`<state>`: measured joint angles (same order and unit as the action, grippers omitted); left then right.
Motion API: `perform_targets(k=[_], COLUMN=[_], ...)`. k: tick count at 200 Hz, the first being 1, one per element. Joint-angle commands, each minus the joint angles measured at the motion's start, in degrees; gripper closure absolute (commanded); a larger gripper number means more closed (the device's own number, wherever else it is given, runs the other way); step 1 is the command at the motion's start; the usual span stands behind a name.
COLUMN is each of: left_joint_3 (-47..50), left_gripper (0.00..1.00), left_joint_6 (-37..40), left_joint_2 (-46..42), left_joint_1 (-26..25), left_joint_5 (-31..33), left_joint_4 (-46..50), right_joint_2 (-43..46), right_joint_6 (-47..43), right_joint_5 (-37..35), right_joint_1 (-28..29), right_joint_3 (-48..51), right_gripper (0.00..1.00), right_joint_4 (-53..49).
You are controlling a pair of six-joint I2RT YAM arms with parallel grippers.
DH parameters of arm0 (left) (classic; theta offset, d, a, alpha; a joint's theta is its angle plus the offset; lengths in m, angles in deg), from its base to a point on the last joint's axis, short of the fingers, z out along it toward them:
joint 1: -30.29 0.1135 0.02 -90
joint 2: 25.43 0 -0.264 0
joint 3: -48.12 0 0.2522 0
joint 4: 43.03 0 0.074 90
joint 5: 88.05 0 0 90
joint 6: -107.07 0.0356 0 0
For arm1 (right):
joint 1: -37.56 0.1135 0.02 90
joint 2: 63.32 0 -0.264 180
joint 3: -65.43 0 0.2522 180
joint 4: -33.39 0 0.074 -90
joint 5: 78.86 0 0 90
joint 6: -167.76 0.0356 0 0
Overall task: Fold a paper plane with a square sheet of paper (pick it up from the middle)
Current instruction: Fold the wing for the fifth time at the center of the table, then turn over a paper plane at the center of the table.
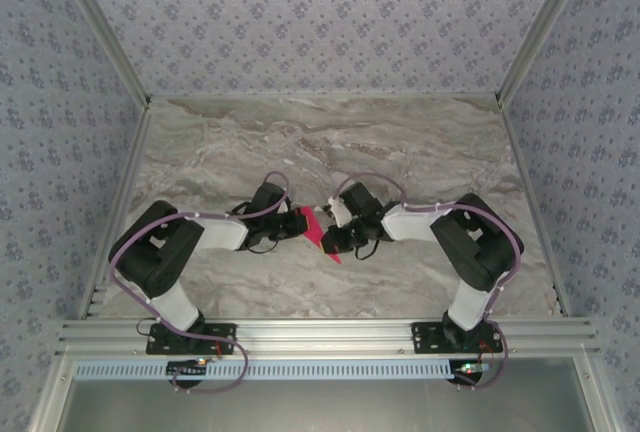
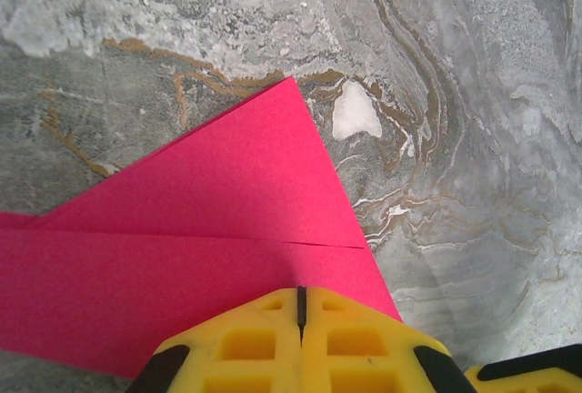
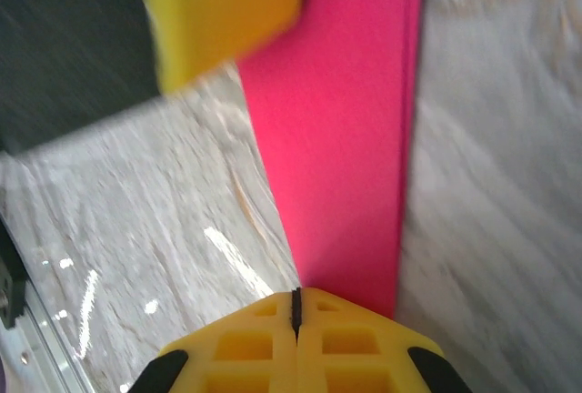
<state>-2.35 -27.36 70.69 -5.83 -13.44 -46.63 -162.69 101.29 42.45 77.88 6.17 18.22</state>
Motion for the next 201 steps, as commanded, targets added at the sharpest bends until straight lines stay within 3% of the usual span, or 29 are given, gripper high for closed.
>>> perform_targets(k=[1, 43, 78, 107, 137, 170, 201], left_joint_3=[0.17, -1.13, -4.49, -10.07, -16.87, -28.14, -34.68], left_gripper=[1.00, 1.00, 0.97, 0.74, 0.49, 0.33, 0.21], left_joint_6=[1.26, 2.11, 2.80, 3.41, 1.34, -1.97, -6.92], left_joint_2=[1.62, 1.19, -1.22, -7.06, -11.65, -9.53, -4.80], left_joint_1=[0.53, 0.51, 0.37, -0.86, -1.58, -3.65, -6.76], left_joint_5=[3.93, 3.60, 1.92, 2.20, 7.90, 19.04, 25.41], left_joint_4=[6.07, 7.38, 10.32, 16.93, 29.10, 48.74, 58.67], right_joint_2=[3.22, 10.48, 16.83, 19.94, 20.38, 20.97, 21.71], right_joint_6=[-1.30, -0.83, -0.95, -1.10, -1.65, 0.76, 2.23], right_joint_5=[-0.01, -1.02, -6.79, -11.54, -16.11, -16.30, -16.38], right_joint_1=[0.04, -1.36, -2.65, -5.12, -9.23, -13.63, -16.21], right_joint_3=[4.33, 11.35, 9.53, 5.46, 1.76, 2.96, 6.89], right_gripper=[1.00, 1.00, 1.00, 0.69, 0.47, 0.28, 0.09], right_joint_4=[-5.78, -7.94, -11.34, -10.62, -8.88, -3.61, -0.33])
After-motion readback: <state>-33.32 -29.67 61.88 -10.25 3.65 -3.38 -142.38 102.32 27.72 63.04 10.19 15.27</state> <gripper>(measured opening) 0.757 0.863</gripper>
